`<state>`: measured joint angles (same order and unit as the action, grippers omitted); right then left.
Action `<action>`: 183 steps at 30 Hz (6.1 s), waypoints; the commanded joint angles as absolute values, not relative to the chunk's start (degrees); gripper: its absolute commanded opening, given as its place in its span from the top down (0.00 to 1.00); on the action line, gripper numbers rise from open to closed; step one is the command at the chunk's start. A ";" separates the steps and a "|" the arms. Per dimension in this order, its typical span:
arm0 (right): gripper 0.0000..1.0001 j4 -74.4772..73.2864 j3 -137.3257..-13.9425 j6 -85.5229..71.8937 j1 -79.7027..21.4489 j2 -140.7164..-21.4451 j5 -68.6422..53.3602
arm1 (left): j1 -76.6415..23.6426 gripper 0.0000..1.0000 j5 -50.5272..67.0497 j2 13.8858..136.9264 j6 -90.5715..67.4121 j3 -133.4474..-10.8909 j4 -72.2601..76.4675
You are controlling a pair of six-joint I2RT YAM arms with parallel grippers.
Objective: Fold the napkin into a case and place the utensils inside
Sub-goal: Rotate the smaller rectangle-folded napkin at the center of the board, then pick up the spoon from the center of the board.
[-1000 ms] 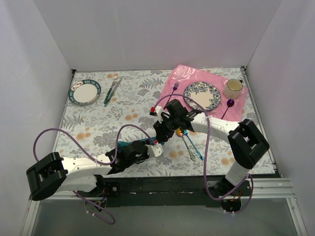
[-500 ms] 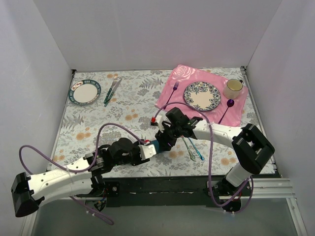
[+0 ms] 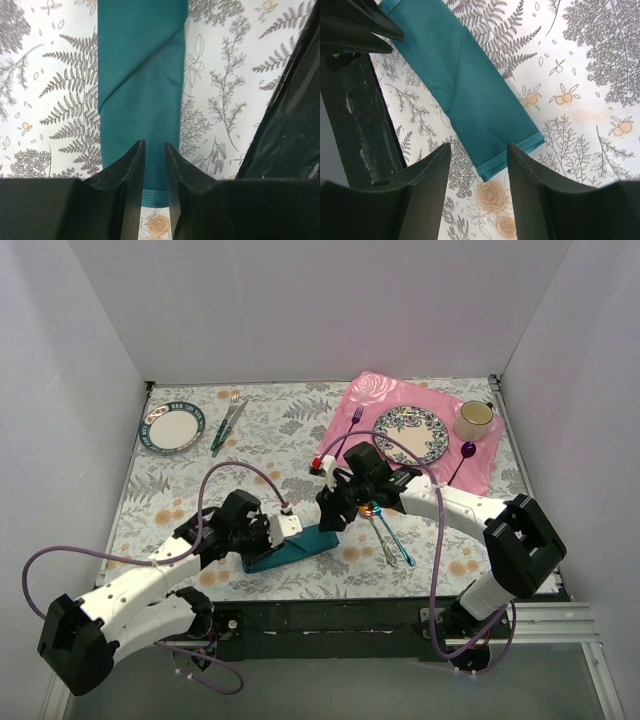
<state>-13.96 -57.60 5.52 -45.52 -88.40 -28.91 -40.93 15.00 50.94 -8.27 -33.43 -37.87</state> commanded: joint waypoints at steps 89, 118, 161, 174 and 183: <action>0.06 -15.37 -56.16 -0.63 -45.89 -93.79 -32.00 | -11.88 0.68 27.60 100.56 -16.42 -61.00 -24.52; 0.01 -29.79 -47.29 15.82 -3.78 -61.97 -33.05 | -34.72 0.61 40.87 114.95 -43.06 -82.79 -13.27; 0.01 -29.62 -47.99 14.50 -3.52 -63.81 -35.42 | -37.18 0.70 42.81 119.44 -55.54 -76.55 2.64; 0.01 -29.62 -48.69 14.24 -3.52 -64.95 -36.12 | -38.32 0.81 39.99 121.90 -55.11 -77.78 0.45; 0.01 -29.79 -48.96 14.94 -3.52 -65.21 -35.60 | -38.85 0.82 38.94 123.31 -54.32 -79.45 -1.32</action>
